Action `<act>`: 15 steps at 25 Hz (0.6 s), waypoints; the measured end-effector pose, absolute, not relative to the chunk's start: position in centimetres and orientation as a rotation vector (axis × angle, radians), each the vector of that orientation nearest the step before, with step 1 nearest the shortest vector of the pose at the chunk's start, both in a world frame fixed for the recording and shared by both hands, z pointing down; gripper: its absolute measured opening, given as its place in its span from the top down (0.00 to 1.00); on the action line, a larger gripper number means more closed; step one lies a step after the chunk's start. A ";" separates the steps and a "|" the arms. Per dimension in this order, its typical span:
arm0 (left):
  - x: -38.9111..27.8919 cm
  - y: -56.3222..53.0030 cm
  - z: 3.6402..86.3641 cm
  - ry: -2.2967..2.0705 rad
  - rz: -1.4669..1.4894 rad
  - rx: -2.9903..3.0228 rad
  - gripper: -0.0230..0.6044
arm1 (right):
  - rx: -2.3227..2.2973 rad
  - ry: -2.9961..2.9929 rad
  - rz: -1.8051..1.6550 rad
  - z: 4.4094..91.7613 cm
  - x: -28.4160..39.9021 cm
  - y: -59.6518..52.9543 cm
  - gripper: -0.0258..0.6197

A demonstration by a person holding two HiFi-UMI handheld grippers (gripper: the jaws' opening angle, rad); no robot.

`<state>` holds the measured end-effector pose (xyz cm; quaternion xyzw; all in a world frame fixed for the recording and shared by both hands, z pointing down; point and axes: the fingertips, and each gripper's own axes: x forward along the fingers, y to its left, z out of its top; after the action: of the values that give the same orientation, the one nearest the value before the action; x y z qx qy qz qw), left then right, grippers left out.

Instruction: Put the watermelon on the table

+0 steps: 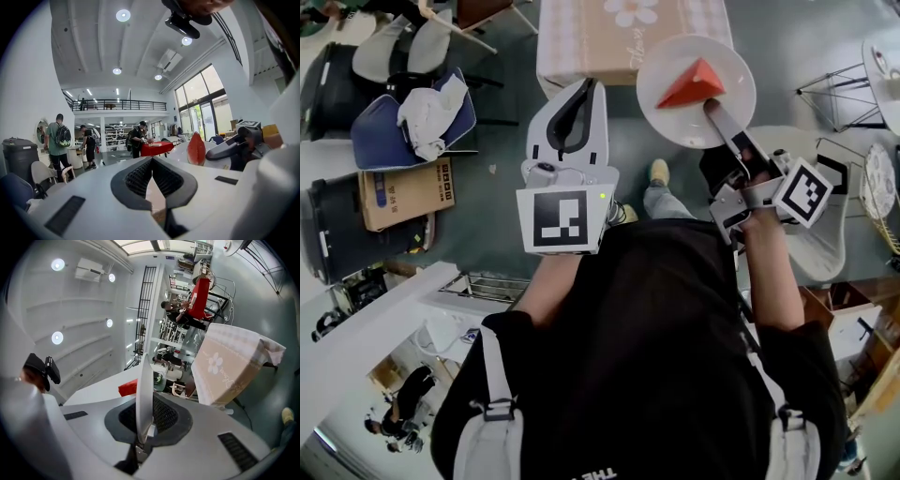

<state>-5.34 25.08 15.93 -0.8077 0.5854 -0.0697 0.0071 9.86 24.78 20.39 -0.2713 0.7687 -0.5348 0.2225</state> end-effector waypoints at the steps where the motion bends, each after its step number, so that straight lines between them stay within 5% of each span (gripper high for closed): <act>1: -5.1 24.4 15.9 1.827 -0.220 -2.526 0.95 | -0.745 2.121 -1.477 20.3 10.0 24.2 0.93; 15: -2.6 16.5 15.6 1.838 -0.244 -2.502 0.95 | -0.709 2.130 -1.482 20.2 12.0 16.2 0.93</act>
<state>-2.63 16.48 15.64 -0.8034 0.5901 -0.0784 0.0140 12.01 16.20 20.17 -0.2568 0.7717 -0.5371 0.2239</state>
